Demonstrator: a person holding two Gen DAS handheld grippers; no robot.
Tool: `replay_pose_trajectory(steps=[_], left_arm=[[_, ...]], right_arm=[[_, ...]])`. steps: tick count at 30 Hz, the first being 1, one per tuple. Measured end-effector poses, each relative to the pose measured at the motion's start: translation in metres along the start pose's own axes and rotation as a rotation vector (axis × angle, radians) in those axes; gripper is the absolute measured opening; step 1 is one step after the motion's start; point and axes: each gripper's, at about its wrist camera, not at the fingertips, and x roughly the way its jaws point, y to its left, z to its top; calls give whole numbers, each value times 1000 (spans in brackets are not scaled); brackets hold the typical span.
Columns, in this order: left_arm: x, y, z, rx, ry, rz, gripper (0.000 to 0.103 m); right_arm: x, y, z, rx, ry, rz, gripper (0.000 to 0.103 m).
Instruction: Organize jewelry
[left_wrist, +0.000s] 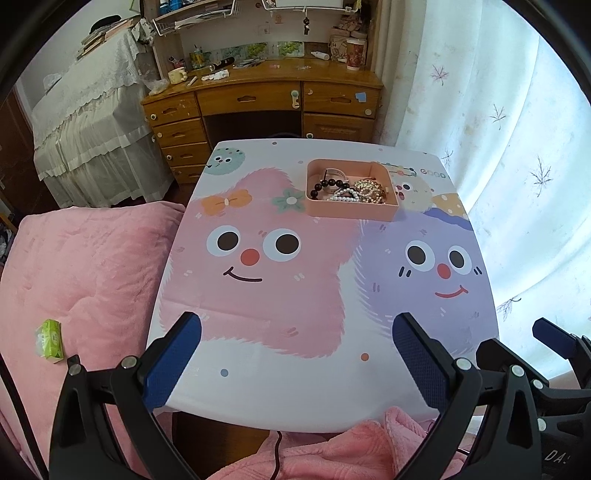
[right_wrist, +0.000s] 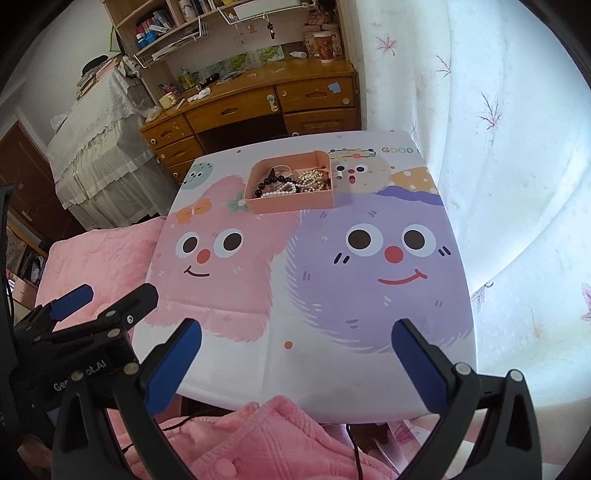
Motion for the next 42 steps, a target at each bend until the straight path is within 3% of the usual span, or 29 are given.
replay_pose_trajectory(steps=[42], left_arm=[[11, 20, 4, 47, 24, -6, 102]], right_arm=[[16, 24, -6, 54, 37, -30, 103]])
